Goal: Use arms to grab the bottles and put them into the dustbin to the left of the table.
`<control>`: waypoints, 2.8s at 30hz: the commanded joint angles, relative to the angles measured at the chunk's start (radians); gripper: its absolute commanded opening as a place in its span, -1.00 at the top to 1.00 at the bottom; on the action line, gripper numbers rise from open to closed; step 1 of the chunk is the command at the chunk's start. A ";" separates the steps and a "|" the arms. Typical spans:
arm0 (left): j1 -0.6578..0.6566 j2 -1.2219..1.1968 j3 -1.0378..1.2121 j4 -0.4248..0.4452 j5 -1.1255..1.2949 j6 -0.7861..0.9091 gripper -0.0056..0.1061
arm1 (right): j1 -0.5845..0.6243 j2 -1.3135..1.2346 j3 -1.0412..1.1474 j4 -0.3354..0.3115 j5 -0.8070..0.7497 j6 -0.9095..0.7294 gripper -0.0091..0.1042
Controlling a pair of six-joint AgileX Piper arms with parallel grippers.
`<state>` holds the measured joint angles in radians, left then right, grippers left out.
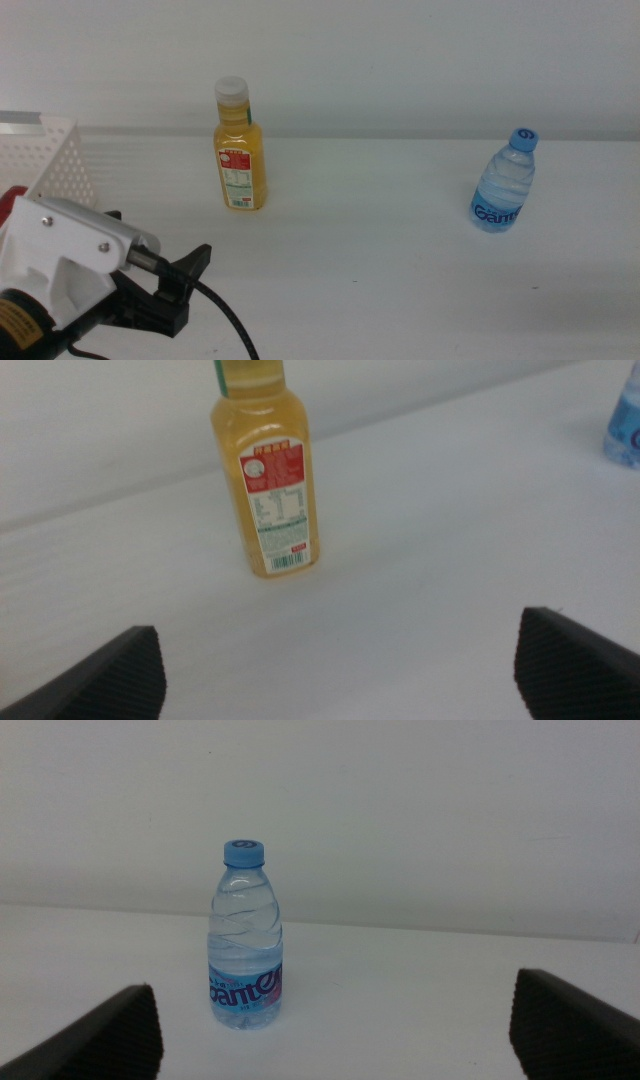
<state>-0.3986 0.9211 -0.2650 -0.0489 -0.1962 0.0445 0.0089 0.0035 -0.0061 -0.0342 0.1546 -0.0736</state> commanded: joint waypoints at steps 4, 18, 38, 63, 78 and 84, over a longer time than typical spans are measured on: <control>-0.001 0.010 0.013 -0.020 -0.078 -0.020 -0.78 | -0.008 -0.041 0.045 -0.004 -0.012 -0.002 -0.80; -0.001 0.133 0.013 -0.104 -0.216 0.007 -0.78 | -0.008 -0.041 0.045 -0.004 -0.012 -0.002 -0.80; -0.065 0.723 -0.182 -0.153 -0.629 -0.073 -0.78 | -0.008 -0.041 0.045 -0.004 -0.012 -0.002 -0.80; -0.038 0.962 -0.370 -0.220 -0.734 -0.072 -0.78 | -0.008 -0.041 0.045 -0.004 -0.012 -0.002 -0.80; -0.011 0.983 -0.372 -0.192 -0.754 -0.080 -0.78 | -0.008 -0.041 0.045 -0.004 -0.012 -0.002 -0.80; -0.011 1.017 -0.401 -0.186 -0.755 -0.105 -0.78 | -0.008 -0.041 0.045 -0.004 -0.012 -0.002 -0.80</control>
<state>-0.4123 1.9308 -0.6546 -0.2403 -0.9316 -0.0462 0.0089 0.0035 -0.0061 -0.0342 0.1546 -0.0736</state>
